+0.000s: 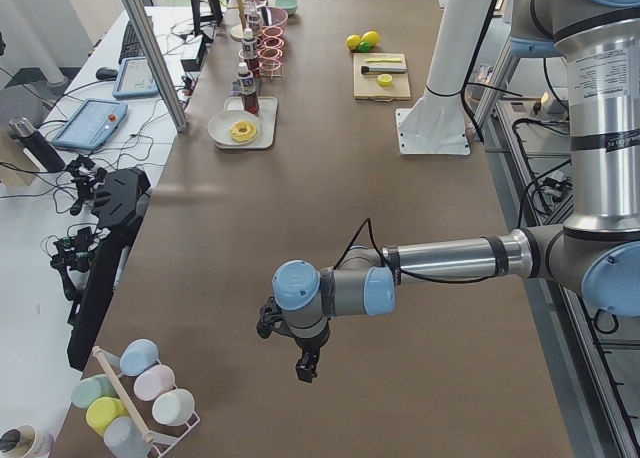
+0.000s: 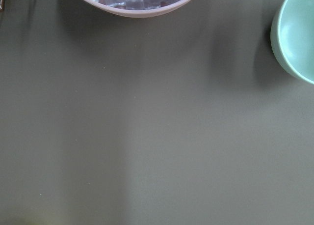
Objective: Place tea on tray
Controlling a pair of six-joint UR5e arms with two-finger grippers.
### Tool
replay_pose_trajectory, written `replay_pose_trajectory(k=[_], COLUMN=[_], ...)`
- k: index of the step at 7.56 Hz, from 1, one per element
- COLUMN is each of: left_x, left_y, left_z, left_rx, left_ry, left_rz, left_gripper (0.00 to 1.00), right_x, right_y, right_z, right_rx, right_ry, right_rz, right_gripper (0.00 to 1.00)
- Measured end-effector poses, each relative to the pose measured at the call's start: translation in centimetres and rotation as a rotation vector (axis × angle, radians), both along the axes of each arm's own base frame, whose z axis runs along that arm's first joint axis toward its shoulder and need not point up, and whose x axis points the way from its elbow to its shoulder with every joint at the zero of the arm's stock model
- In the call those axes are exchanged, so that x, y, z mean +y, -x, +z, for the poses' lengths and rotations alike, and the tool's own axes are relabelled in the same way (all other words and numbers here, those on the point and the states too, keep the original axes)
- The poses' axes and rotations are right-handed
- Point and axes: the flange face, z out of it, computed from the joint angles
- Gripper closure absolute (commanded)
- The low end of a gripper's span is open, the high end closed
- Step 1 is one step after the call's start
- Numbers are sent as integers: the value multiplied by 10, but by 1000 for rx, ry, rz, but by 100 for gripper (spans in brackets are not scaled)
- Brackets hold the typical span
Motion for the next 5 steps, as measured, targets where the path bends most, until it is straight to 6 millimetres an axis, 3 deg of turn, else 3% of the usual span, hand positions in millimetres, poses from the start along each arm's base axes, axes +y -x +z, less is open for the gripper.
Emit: replay_pose_trajectory(k=[5], left_x=[-3], left_y=[1], left_z=[-3], left_rx=[2], left_ry=[-3], left_rz=[-10], left_gripper=[1], right_x=[1], right_y=[0], right_z=[-3], right_rx=[-1], right_ry=[-6], right_rz=[0], right_gripper=[0])
